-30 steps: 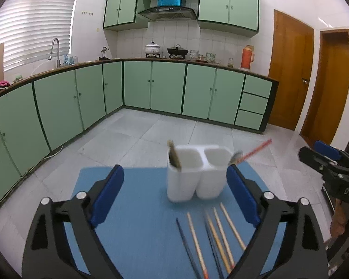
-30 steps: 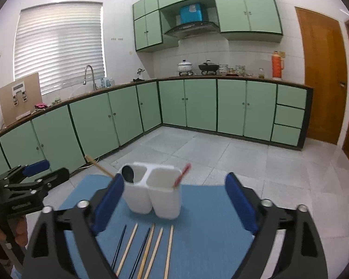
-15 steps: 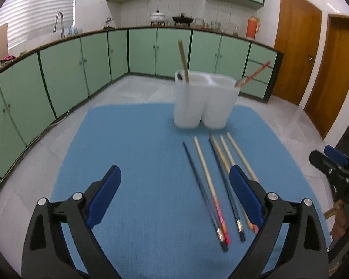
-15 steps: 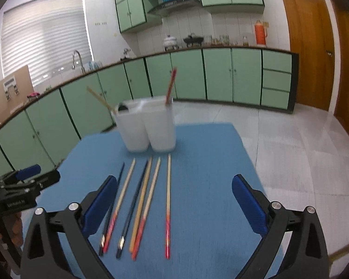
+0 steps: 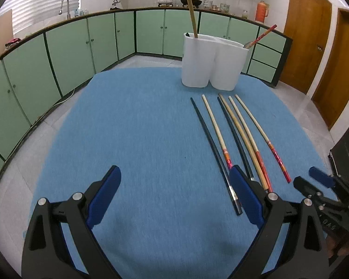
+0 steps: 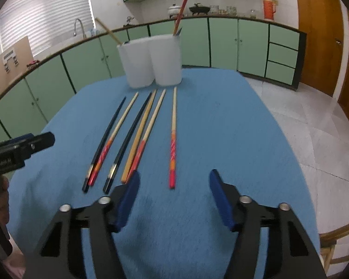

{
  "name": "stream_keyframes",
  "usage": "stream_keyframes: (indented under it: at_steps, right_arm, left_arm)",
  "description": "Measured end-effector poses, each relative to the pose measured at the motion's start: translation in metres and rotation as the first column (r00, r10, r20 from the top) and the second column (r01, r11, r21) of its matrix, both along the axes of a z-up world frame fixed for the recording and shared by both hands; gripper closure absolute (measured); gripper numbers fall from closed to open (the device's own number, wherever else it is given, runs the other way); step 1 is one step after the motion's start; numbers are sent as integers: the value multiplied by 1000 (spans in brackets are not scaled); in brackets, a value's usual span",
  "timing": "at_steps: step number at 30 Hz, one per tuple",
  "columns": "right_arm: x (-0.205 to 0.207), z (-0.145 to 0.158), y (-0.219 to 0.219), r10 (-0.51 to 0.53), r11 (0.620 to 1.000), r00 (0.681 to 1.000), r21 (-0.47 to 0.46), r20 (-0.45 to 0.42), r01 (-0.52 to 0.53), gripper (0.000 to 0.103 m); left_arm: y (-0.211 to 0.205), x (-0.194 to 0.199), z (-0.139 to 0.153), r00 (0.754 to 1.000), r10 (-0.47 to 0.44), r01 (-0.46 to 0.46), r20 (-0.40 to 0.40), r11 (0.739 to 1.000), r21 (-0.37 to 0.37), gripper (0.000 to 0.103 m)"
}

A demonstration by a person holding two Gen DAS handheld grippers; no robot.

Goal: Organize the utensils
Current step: 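Open both tools and pull them back toward the remaining chopsticks, then close the right tool on another red-patterned chopstick while the left moves toward a black chopstick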

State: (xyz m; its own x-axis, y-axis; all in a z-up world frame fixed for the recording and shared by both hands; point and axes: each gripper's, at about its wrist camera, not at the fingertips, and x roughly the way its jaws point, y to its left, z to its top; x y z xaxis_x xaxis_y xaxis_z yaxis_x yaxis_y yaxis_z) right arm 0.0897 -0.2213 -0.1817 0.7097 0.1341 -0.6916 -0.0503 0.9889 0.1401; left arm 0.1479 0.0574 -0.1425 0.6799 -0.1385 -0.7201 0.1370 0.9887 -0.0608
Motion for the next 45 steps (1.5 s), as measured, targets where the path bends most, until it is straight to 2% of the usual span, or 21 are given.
stream_keyframes:
  at_steps: [3, 9, 19, 26, 29, 45]
  right_arm:
    - [-1, -3, 2, 5, 1000, 1000, -4, -12, -5, 60]
    - [0, -9, 1, 1, 1000, 1000, -10, -20, -1, 71]
    - [5, -15, 6, 10, 999, 999, -33, -35, -11, 82]
    - [4, -16, 4, 6, 1000, 999, -29, -36, -7, 85]
    - [4, -16, 3, 6, 1000, 999, -29, -36, -7, 87]
    - [4, -17, 3, -7, 1000, 999, -23, -36, 6, 89]
  left_arm:
    - [-3, -4, -4, 1000, -4, 4, -7, 1000, 10, 12]
    - [-11, -13, -12, 1000, -2, 2, -8, 1000, 27, 12]
    - [-18, -15, -21, 1000, 3, -3, -6, 999, 42, 12]
    - [-20, -18, -29, 1000, 3, -3, 13, 999, 49, 13]
    - [-21, -20, -32, 1000, -1, 0, 23, 999, 53, 22]
    - [-44, -30, -40, 997, -76, 75, 21, 996, 46, 23]
